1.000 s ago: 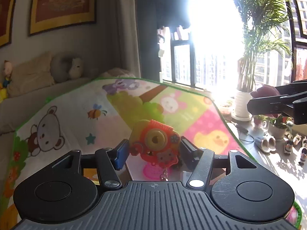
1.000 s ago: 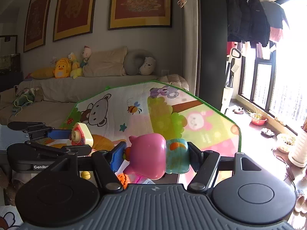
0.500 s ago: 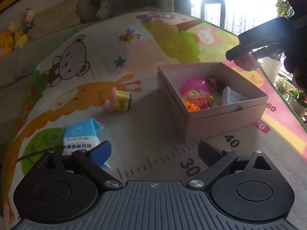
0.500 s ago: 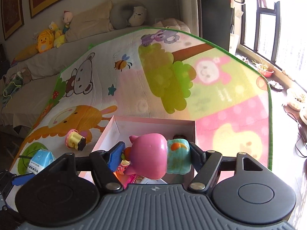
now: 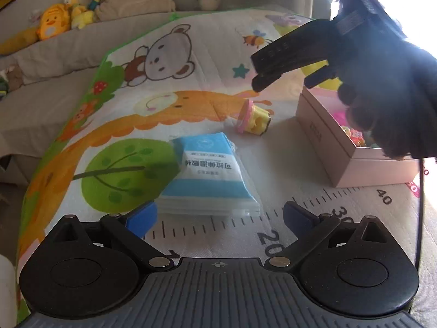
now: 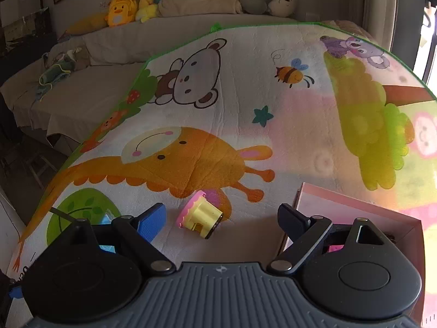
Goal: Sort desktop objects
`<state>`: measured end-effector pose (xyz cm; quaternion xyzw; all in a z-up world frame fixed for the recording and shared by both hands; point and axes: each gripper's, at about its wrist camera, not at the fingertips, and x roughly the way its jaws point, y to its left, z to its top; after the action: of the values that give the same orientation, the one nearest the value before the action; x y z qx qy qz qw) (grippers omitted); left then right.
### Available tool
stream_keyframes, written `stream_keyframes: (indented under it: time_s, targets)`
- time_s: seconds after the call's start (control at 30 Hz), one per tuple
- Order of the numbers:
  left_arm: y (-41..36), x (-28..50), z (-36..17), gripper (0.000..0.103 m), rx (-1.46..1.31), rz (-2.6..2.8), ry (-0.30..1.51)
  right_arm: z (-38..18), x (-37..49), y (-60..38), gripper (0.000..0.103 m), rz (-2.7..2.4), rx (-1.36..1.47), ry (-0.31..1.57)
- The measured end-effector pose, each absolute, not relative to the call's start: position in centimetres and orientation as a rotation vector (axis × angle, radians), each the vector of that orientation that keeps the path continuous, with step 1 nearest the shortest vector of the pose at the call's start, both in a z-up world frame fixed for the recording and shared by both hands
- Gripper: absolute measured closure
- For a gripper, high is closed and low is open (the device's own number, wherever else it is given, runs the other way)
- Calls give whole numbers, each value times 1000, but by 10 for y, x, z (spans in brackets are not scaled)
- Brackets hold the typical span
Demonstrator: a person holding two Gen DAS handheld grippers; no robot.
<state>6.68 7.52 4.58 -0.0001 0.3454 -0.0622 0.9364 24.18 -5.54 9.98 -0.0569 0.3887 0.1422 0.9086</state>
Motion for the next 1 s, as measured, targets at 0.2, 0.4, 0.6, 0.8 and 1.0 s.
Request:
stream_keyframes:
  time_s: [0.2,0.4,0.6,0.8,1.0]
  targets:
    - [82,65,45,1,-2,-101,712,54,281,-27,21,214,-133,895]
    - [84,65,40,1,-3,-99,724,63,250,-37,61,290,-133,892]
    - [77,68,41,1,13,-90,724,98,163,-87,61,427,-40,837]
    - [64,89,40,0,68,-35,697,85,83,-151,61,412,44,866]
    - [54,132,28,0,130,36,734,43,41,-196,61,406,274,938]
